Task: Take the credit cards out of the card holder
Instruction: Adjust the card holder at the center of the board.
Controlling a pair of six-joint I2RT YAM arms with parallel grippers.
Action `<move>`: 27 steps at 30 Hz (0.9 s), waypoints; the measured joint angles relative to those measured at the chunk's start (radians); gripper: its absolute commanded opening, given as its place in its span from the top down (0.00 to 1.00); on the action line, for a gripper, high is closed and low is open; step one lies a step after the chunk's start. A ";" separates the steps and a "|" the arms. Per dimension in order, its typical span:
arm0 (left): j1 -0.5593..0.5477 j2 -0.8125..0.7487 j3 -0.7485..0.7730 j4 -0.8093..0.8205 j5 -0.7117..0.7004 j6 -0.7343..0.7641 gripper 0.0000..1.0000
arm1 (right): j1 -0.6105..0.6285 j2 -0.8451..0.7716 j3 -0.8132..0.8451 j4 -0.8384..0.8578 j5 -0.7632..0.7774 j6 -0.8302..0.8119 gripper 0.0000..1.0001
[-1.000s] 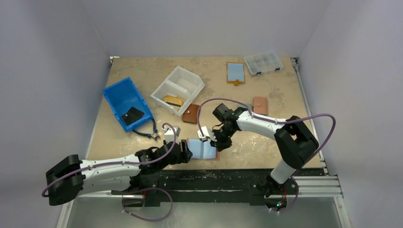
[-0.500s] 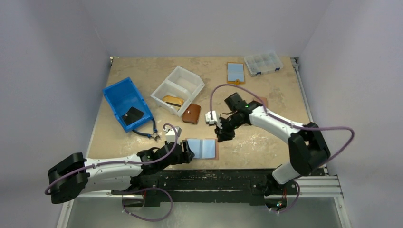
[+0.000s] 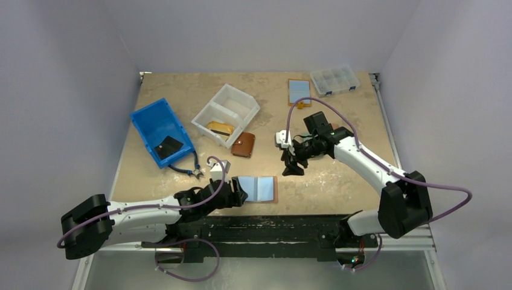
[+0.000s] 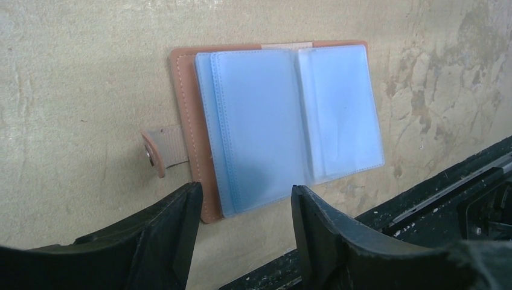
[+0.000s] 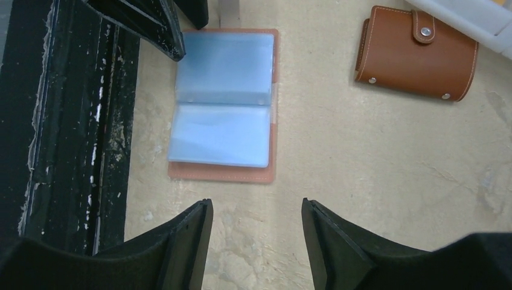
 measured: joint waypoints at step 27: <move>0.000 0.008 0.012 -0.027 -0.019 0.007 0.32 | 0.000 0.044 -0.032 -0.040 0.005 -0.023 0.29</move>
